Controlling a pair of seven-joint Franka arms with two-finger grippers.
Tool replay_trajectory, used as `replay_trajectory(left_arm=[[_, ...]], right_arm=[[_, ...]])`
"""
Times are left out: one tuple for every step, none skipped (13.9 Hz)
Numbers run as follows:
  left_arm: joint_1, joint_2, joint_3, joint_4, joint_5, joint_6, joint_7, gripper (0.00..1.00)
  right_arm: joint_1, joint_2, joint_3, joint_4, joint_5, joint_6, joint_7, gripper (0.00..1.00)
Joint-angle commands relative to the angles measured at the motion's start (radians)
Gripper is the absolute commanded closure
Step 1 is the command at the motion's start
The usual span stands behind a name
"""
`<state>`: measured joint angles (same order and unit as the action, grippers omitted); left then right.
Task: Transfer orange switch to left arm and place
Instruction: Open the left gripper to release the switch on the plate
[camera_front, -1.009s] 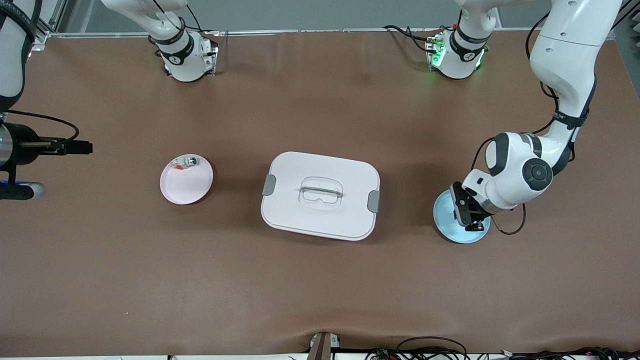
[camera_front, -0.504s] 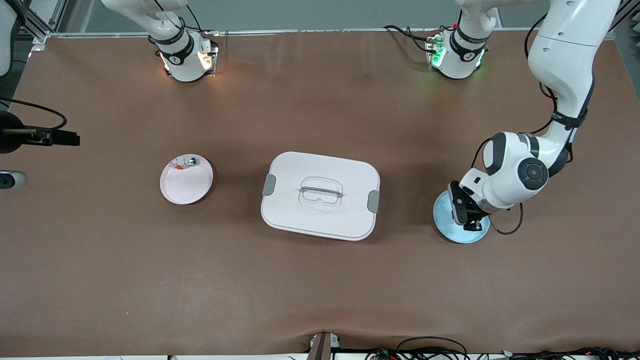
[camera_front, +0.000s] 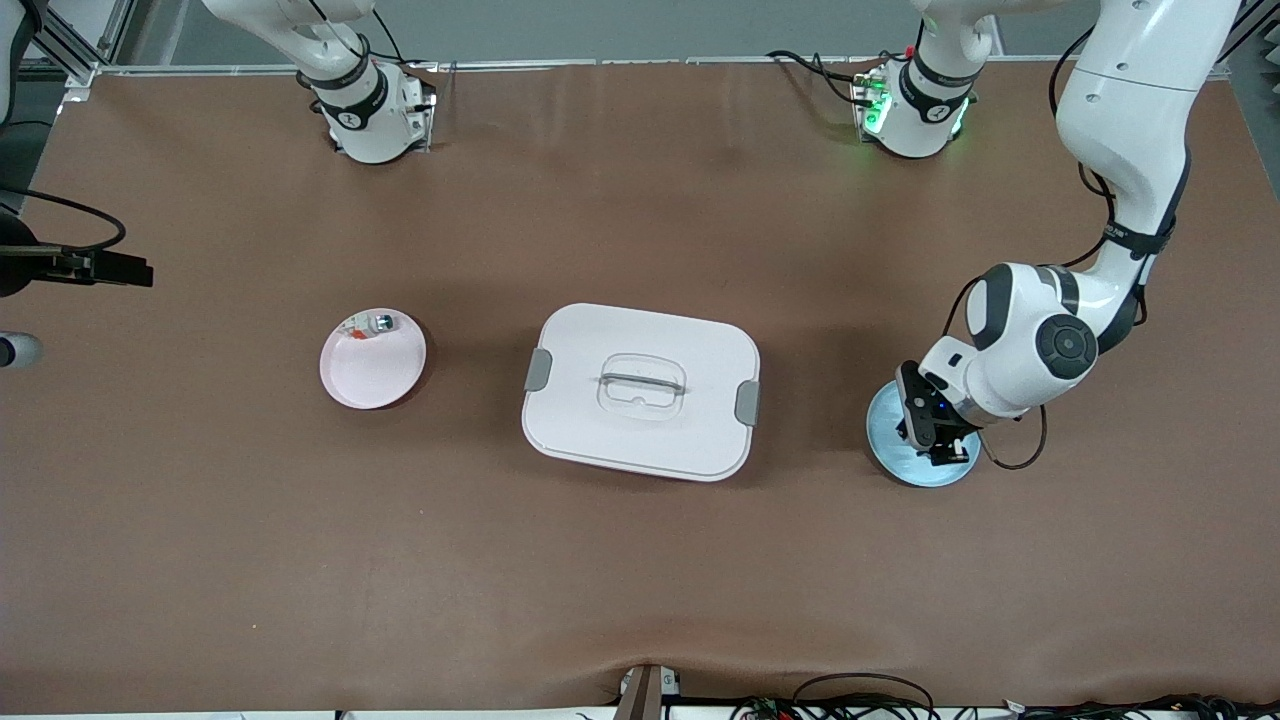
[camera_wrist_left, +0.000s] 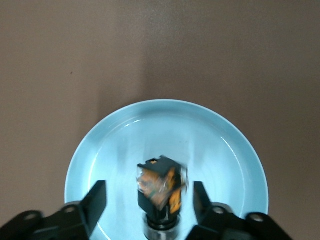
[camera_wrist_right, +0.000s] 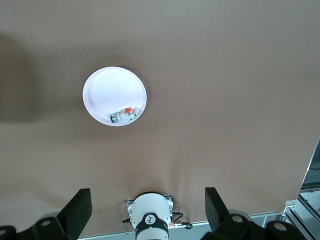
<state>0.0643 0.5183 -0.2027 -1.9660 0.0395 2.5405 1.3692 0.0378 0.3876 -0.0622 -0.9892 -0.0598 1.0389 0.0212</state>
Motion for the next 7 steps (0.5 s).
replay_trajectory(left_arm=[[0.002, -0.044, -0.003, -0.021, 0.020, 0.001, 0.010, 0.00], [0.002, -0.056, -0.004, -0.019, 0.020, -0.008, 0.007, 0.00], [0.003, -0.069, -0.004, -0.011, 0.020, -0.035, 0.001, 0.00], [0.005, -0.086, -0.004, -0.007, 0.019, -0.061, -0.007, 0.00], [0.008, -0.101, -0.004, 0.002, 0.019, -0.087, -0.024, 0.00], [0.009, -0.115, -0.006, 0.015, 0.019, -0.127, -0.048, 0.00], [0.009, -0.132, -0.004, 0.036, 0.019, -0.178, -0.080, 0.00]], right_arm=[[-0.009, -0.019, 0.018, -0.012, -0.009, 0.009, 0.013, 0.00], [-0.009, -0.021, 0.018, -0.012, -0.008, 0.021, 0.013, 0.00], [-0.012, -0.023, 0.018, -0.012, -0.003, 0.026, 0.013, 0.00], [-0.013, -0.023, 0.018, -0.012, -0.002, 0.027, 0.013, 0.00], [-0.015, -0.023, 0.018, -0.012, 0.000, 0.042, 0.013, 0.00], [-0.018, -0.023, 0.018, -0.012, 0.006, 0.047, 0.011, 0.00], [-0.016, -0.021, 0.016, -0.012, 0.008, 0.046, 0.009, 0.00]])
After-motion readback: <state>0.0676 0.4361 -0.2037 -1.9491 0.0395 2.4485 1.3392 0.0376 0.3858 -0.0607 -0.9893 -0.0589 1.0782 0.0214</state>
